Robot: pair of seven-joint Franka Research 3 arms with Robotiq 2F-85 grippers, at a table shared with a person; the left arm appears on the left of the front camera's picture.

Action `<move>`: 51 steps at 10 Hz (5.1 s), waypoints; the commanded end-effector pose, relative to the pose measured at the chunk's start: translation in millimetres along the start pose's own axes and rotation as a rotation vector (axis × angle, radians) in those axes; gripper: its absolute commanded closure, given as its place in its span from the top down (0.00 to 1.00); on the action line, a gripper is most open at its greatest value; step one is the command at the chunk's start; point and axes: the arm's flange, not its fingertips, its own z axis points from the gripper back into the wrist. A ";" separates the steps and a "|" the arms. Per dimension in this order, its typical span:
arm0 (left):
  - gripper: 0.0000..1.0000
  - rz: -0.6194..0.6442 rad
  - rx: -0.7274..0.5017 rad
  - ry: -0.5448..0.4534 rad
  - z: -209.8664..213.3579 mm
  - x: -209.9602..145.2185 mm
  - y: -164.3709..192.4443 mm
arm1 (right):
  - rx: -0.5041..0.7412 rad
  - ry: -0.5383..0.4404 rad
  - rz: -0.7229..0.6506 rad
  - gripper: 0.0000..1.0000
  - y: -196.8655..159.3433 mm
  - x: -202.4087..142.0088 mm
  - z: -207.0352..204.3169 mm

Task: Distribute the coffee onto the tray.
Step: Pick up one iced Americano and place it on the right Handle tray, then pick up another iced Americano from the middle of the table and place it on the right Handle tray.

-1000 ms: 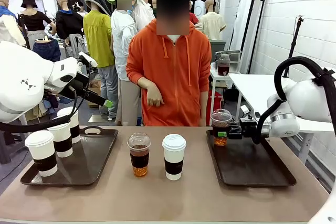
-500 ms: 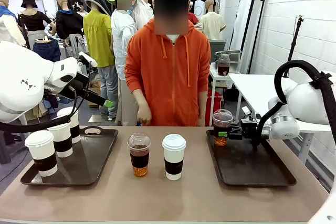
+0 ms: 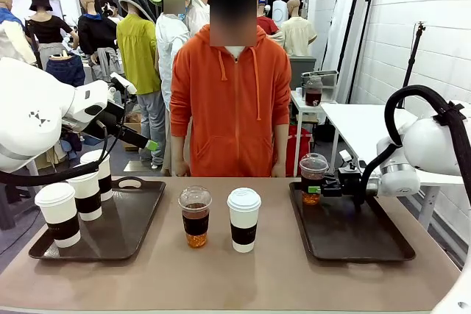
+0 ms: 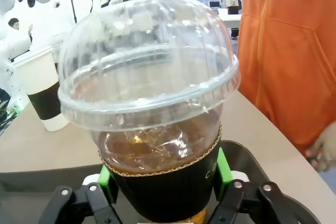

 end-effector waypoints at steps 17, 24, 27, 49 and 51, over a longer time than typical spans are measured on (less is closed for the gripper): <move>1.00 0.003 -0.006 0.000 -0.3 -1.0 0.6 | -0.113 0.035 -0.101 1.00 57.6 -8.0 57.9; 1.00 0.003 -0.006 0.000 -0.3 -1.0 0.6 | -0.123 0.054 -0.115 1.00 69.7 2.2 66.7; 1.00 0.003 -0.006 0.000 -0.3 -1.0 0.6 | -0.101 0.078 -0.101 1.00 92.6 16.3 69.5; 1.00 0.003 -0.006 0.000 -0.3 -1.0 0.6 | 0.070 0.048 0.073 1.00 197.0 10.8 -21.7; 1.00 0.003 -0.006 0.000 -0.3 -1.0 0.6 | 0.100 0.057 0.062 1.00 193.9 14.7 -18.4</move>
